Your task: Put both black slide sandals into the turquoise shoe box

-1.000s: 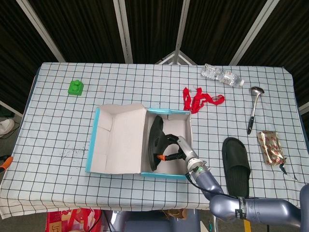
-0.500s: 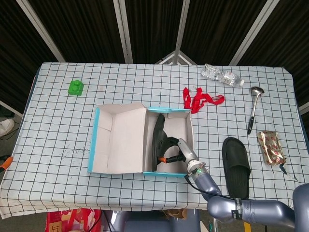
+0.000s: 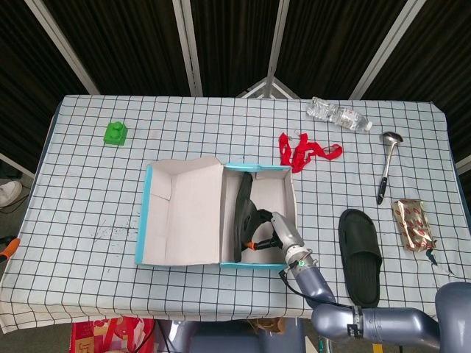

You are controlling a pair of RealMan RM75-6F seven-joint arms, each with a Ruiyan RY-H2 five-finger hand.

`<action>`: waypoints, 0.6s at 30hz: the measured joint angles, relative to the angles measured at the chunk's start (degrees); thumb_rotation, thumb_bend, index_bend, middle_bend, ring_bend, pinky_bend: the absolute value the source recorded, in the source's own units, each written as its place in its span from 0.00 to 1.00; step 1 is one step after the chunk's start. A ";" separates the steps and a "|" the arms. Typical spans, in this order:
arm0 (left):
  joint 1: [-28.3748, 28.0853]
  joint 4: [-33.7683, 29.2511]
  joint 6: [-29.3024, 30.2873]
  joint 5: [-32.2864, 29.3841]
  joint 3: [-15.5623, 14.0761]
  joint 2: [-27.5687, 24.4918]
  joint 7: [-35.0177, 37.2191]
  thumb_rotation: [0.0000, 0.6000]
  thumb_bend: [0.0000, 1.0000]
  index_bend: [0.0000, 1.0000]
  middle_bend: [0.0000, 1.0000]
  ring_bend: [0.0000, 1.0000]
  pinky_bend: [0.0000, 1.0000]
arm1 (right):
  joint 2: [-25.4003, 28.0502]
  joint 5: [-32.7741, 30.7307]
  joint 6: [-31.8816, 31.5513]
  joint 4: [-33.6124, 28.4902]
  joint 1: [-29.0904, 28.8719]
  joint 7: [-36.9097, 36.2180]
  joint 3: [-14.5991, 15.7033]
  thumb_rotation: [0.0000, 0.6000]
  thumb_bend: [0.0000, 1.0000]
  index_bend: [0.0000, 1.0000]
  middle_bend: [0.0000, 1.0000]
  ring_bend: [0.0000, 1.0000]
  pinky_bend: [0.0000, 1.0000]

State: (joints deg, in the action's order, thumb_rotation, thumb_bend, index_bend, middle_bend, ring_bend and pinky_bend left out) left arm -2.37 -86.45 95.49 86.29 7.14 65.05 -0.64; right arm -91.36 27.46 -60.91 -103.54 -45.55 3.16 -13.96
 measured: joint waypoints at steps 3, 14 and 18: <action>-0.01 0.00 0.01 0.02 0.01 -0.02 0.07 1.00 0.26 0.05 0.00 0.00 0.01 | -0.76 0.21 -0.63 0.33 0.12 1.38 0.27 1.00 0.81 0.65 0.50 0.29 0.09; 0.01 0.05 -0.01 -0.09 0.05 -0.10 0.28 1.00 0.27 0.05 0.00 0.00 0.01 | -3.57 0.98 -2.24 2.54 0.52 5.81 1.05 1.00 0.81 0.65 0.50 0.30 0.09; 0.01 0.08 0.04 -0.03 0.06 -0.11 0.36 1.00 0.27 0.05 0.00 0.00 0.01 | -4.58 1.86 -2.83 3.53 0.74 7.11 1.30 1.00 0.81 0.65 0.50 0.30 0.09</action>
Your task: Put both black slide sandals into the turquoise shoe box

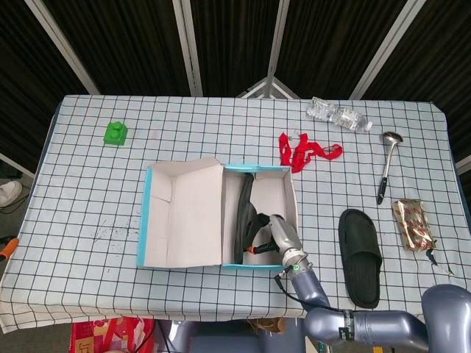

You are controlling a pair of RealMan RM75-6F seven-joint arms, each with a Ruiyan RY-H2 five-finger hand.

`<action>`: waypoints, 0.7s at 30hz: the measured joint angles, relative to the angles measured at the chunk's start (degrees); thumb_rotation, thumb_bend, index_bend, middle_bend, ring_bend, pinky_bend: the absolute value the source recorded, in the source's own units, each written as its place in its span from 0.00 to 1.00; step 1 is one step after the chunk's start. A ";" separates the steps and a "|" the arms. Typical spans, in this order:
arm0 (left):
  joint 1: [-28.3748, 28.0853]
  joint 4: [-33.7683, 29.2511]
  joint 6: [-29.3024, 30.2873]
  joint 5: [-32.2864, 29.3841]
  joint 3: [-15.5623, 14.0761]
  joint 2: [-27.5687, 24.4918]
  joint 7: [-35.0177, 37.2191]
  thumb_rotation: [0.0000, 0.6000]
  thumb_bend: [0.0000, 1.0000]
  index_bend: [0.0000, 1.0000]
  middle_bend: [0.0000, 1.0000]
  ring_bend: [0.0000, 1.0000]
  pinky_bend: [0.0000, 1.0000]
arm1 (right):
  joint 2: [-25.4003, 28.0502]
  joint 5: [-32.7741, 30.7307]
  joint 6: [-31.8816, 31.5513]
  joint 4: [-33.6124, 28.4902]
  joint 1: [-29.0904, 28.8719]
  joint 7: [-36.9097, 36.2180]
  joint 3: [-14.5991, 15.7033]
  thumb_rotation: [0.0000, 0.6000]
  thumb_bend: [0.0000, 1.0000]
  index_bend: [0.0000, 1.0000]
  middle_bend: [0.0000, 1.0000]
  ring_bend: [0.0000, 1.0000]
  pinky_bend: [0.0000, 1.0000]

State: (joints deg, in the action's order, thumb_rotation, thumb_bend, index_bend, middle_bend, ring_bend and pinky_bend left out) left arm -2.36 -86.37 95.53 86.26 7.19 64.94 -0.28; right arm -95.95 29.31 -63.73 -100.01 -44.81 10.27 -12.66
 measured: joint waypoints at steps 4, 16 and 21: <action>0.00 0.03 -0.03 -0.09 0.04 -0.03 0.12 1.00 0.27 0.05 0.00 0.00 0.01 | -1.22 2.09 -1.25 1.06 0.29 1.60 0.54 1.00 0.81 0.65 0.50 0.30 0.09; -0.01 0.15 -0.03 -0.12 0.08 -0.02 0.23 1.00 0.27 0.05 0.00 0.00 0.01 | -2.63 3.43 -1.23 1.75 1.88 3.68 -0.12 1.00 0.81 0.65 0.50 0.30 0.09; -0.06 0.13 -0.11 -0.09 0.04 0.03 0.11 1.00 0.27 0.05 0.00 0.00 0.01 | -2.31 3.91 -0.93 1.07 2.22 4.23 -0.67 1.00 0.81 0.65 0.50 0.30 0.09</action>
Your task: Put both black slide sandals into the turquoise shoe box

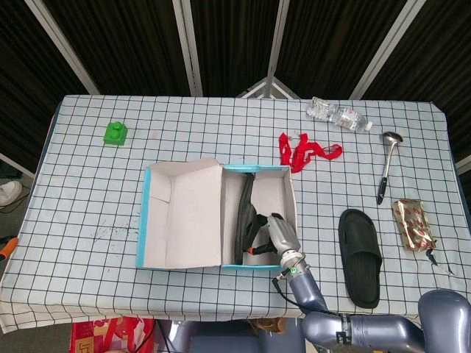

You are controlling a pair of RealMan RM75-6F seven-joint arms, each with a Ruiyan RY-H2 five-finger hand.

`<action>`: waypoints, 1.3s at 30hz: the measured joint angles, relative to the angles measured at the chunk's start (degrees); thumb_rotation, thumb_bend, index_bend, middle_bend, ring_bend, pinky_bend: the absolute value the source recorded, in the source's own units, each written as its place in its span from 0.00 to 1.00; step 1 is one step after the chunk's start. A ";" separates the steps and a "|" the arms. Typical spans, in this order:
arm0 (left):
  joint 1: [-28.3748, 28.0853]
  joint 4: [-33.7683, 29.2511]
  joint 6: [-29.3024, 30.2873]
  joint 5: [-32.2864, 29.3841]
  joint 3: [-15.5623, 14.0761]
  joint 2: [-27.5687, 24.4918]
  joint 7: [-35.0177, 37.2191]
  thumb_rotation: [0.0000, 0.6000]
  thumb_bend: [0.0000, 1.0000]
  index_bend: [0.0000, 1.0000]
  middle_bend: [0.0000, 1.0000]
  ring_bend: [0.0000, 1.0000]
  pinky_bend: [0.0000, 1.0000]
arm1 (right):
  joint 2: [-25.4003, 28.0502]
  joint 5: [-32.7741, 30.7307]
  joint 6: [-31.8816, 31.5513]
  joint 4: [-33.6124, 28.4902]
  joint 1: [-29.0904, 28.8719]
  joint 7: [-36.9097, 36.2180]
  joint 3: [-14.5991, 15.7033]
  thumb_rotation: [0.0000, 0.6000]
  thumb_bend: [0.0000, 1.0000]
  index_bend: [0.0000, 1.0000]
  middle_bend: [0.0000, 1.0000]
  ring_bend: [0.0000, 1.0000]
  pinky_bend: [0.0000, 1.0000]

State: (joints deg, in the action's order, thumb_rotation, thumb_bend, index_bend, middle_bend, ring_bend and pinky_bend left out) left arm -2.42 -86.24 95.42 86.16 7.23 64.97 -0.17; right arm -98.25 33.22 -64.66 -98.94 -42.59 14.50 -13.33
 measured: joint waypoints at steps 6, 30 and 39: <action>-0.02 -0.05 -0.06 0.03 -0.05 0.01 -0.09 1.00 0.27 0.05 0.00 0.00 0.01 | 0.52 0.06 0.36 -0.93 0.21 1.16 -0.46 1.00 0.78 0.52 0.43 0.29 0.09; -0.10 -0.12 -0.23 0.18 -0.21 0.08 -0.31 1.00 0.27 0.05 0.00 0.00 0.01 | 3.60 -0.48 3.23 -3.51 0.07 1.82 -2.37 1.00 0.38 0.15 0.10 0.16 0.04; 0.00 -0.31 -0.18 0.12 -0.24 -0.09 -0.17 1.00 0.26 0.05 0.00 0.00 0.01 | 3.96 -2.12 1.69 -4.40 0.03 2.11 -3.73 1.00 0.39 0.14 0.09 0.15 0.04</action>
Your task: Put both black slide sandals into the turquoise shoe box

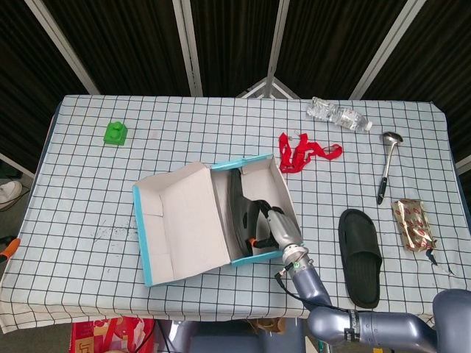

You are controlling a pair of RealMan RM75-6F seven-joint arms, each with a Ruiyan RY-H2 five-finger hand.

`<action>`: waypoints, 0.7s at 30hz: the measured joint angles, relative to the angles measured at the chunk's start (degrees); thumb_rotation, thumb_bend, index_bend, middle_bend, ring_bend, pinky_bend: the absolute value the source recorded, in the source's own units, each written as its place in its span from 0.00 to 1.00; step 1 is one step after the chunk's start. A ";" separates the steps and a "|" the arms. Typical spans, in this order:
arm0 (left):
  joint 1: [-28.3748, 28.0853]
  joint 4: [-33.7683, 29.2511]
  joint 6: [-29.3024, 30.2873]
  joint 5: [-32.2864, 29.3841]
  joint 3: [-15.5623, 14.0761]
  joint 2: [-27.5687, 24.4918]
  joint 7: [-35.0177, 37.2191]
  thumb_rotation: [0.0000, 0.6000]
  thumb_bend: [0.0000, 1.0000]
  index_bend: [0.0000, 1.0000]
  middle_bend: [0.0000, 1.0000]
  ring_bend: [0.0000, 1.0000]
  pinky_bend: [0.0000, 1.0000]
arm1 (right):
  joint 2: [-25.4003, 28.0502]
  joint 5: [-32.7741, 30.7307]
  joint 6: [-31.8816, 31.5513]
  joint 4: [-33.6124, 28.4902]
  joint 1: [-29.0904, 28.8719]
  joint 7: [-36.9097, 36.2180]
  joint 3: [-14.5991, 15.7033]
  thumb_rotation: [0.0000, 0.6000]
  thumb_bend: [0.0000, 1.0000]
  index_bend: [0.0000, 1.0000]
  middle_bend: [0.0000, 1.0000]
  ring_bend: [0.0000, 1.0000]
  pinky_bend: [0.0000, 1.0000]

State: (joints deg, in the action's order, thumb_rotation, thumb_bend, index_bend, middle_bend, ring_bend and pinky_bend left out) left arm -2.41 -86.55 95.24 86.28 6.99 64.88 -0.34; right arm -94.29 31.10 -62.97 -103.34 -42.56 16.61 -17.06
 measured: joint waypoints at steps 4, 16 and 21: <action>0.04 -0.03 0.01 -0.08 0.02 -0.09 0.14 1.00 0.27 0.05 0.00 0.00 0.01 | 0.41 -0.71 -0.60 -0.57 -0.35 0.90 -0.58 1.00 0.38 0.10 0.06 0.14 0.04; -0.05 0.06 -0.25 -0.25 0.04 -0.03 -0.03 1.00 0.27 0.05 0.00 0.00 0.01 | 4.90 -2.64 -0.68 -4.28 -0.68 2.48 -1.70 1.00 0.38 0.06 0.03 0.11 0.04; -0.04 -0.03 -0.30 -0.44 0.10 -0.01 -0.18 1.00 0.27 0.05 0.00 0.00 0.01 | 8.86 -2.72 -2.11 -7.62 -0.39 3.89 -2.16 1.00 0.38 0.06 0.03 0.11 0.04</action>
State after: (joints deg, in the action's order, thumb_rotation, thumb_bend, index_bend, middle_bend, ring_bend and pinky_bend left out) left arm -2.45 -86.58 94.94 85.84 7.10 64.87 -0.52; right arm -85.42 28.39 -65.08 -110.96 -42.96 20.50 -19.22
